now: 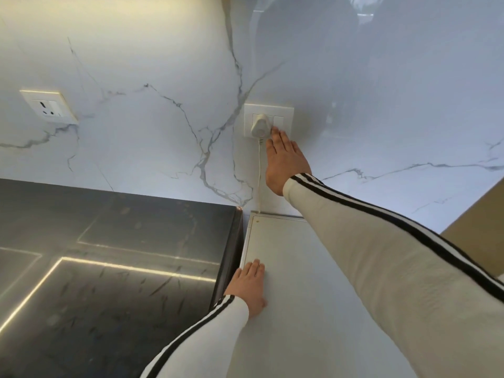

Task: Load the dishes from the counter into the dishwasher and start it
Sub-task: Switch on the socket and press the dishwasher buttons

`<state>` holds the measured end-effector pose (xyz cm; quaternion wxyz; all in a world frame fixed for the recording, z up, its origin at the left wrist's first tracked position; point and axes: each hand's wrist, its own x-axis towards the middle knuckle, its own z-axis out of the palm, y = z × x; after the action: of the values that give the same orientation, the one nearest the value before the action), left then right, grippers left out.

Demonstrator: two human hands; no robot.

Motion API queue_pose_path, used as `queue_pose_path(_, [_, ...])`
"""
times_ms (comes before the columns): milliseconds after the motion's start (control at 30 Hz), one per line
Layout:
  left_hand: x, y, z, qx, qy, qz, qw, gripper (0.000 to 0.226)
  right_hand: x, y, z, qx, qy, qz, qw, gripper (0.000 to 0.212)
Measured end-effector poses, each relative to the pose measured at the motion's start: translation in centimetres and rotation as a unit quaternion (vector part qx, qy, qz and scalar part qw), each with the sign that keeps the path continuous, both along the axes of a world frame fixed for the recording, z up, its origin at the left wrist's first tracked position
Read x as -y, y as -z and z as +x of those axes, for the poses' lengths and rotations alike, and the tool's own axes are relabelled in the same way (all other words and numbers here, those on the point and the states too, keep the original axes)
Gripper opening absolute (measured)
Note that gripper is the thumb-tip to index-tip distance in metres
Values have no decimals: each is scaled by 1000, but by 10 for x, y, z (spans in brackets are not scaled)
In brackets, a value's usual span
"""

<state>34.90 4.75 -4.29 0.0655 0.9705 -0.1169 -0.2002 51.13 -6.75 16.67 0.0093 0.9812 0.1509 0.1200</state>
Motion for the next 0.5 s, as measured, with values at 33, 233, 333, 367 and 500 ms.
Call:
queue_pose_path(33, [-1, 1, 1, -8, -6, -6, 1000, 95, -1, 1, 2, -3, 4, 1, 1000, 72])
queue_pose_path(233, [-5, 2, 13, -21, -21, -21, 999, 105, -2, 10, 2, 10, 11, 13, 1000, 72])
queue_pose_path(333, [-3, 2, 18, -28, -15, -19, 999, 108, 0, 12, 2, 6, 12, 1, 1000, 71])
queue_pose_path(367, [-3, 1, 20, -28, -13, -19, 999, 109, 1, 12, 2, 6, 12, -4, 1000, 71])
queue_pose_path(500, [-2, 0, 21, -23, -6, -19, 1000, 110, 3, 11, 2, 2, 10, -12, 1000, 72])
